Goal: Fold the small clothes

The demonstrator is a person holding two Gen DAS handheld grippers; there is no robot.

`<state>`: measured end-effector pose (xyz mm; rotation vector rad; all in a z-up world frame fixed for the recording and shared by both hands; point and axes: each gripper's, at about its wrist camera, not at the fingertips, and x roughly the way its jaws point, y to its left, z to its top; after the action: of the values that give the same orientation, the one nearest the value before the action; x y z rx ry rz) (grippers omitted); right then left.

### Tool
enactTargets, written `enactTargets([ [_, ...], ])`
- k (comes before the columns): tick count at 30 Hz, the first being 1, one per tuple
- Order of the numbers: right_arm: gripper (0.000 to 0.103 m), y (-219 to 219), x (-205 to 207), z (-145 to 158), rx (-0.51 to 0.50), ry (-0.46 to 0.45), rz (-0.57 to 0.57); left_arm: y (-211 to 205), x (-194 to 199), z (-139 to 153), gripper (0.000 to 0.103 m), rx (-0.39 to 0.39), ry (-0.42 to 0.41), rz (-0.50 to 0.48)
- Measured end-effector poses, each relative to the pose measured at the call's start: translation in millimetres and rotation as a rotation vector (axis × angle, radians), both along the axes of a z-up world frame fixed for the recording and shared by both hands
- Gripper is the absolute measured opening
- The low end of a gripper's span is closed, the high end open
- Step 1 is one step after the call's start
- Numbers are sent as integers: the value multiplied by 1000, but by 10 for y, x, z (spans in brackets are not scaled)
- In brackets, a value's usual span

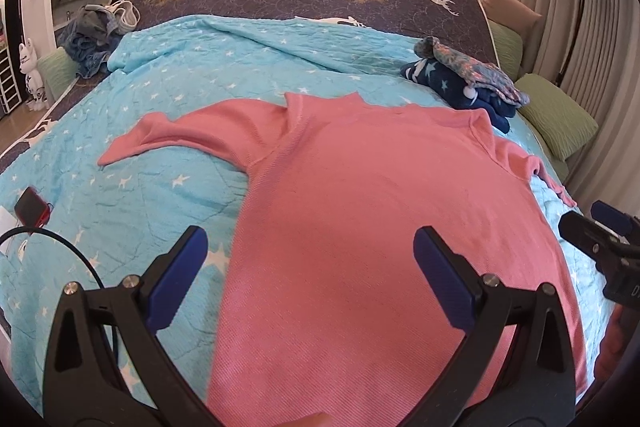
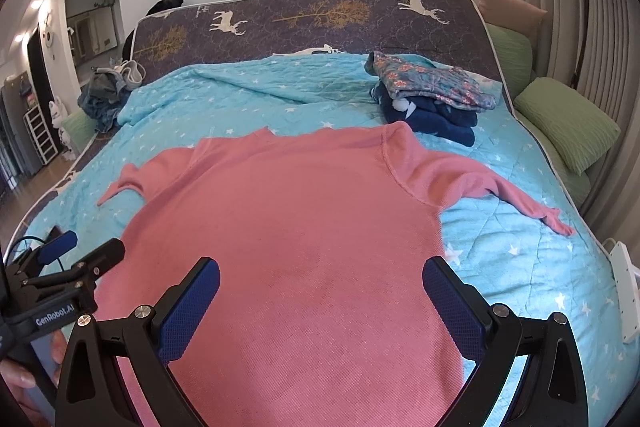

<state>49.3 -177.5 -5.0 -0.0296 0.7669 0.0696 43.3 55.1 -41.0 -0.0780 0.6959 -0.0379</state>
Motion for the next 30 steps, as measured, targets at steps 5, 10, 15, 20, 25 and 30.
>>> enactTargets([
  [5,103,15,40,-24,-4,11,-1,118,89,7,102,3,-2,18],
  [10,103,56,70,-33,-15,14,6,516,331,-9,102,-119,32,58],
  [15,103,87,127,-54,-27,18,7,1021,578,-98,102,-291,78,85],
  [20,103,136,202,-107,-37,34,10,1575,859,-250,100,-359,119,181],
  [25,103,169,295,-187,-51,57,5,2524,1185,-667,83,-759,192,345],
  [30,103,214,398,-287,-69,81,0,3022,1485,-1047,75,-924,194,480],
])
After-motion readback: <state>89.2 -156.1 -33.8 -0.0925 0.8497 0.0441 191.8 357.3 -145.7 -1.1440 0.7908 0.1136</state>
